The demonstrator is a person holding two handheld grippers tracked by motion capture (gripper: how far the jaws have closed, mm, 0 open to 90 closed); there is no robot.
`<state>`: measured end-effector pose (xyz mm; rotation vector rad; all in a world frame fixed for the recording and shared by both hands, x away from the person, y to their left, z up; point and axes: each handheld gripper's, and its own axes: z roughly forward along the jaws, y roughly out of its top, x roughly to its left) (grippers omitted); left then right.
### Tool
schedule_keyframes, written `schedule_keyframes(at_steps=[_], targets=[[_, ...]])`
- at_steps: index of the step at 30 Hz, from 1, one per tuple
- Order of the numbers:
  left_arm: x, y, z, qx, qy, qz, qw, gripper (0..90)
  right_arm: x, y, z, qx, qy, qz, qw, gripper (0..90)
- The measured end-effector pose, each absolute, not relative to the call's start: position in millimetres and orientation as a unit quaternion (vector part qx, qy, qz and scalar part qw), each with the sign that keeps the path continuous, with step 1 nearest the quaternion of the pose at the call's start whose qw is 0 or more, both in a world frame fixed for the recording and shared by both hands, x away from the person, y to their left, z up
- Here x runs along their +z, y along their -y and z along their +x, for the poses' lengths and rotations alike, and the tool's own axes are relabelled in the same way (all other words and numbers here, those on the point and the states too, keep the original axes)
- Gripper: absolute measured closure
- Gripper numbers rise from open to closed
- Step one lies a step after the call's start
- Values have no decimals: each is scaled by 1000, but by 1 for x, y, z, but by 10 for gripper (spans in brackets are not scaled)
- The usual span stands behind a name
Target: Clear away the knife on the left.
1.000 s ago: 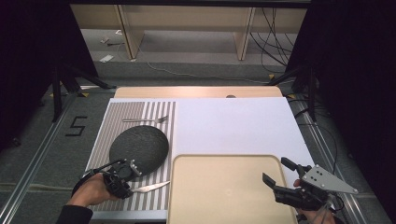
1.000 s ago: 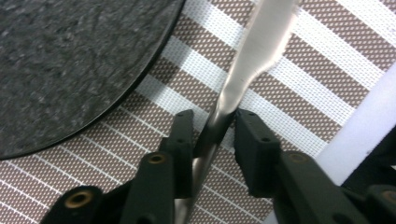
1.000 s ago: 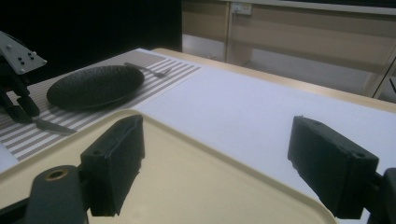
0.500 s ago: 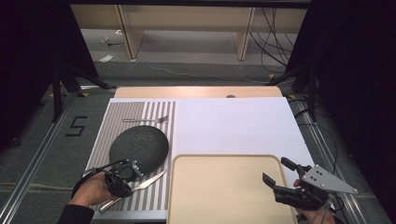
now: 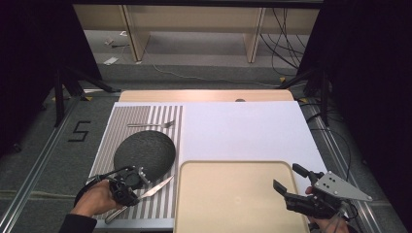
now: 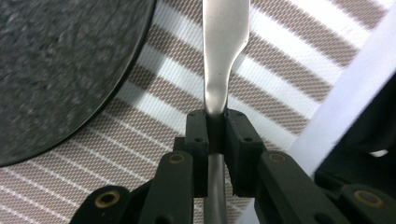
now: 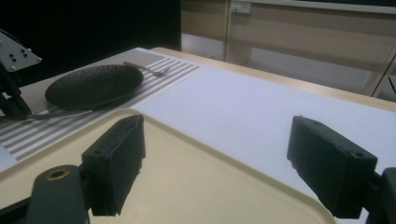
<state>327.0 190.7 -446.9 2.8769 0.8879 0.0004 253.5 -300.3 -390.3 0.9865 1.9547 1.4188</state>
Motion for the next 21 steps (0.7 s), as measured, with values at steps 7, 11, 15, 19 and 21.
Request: schedule_keyframes(at_steps=[7, 11, 15, 19, 21], targets=[[-431, -187, 326, -11, -315, 942, 117, 799, -391, 300, 254, 523, -724, 364, 263, 201], [-423, -182, 326, -26, -323, 932, 161, 799, -391, 300, 254, 524, -724, 364, 262, 201], [-417, -173, 325, -34, -328, 926, 186, 799, -391, 300, 254, 524, -724, 364, 262, 201], [-409, -165, 325, -60, -342, 913, 213, 798, -391, 300, 254, 525, -724, 364, 262, 201], [-404, -160, 324, -67, -341, 910, 227, 798, -391, 300, 254, 524, -724, 364, 262, 202]])
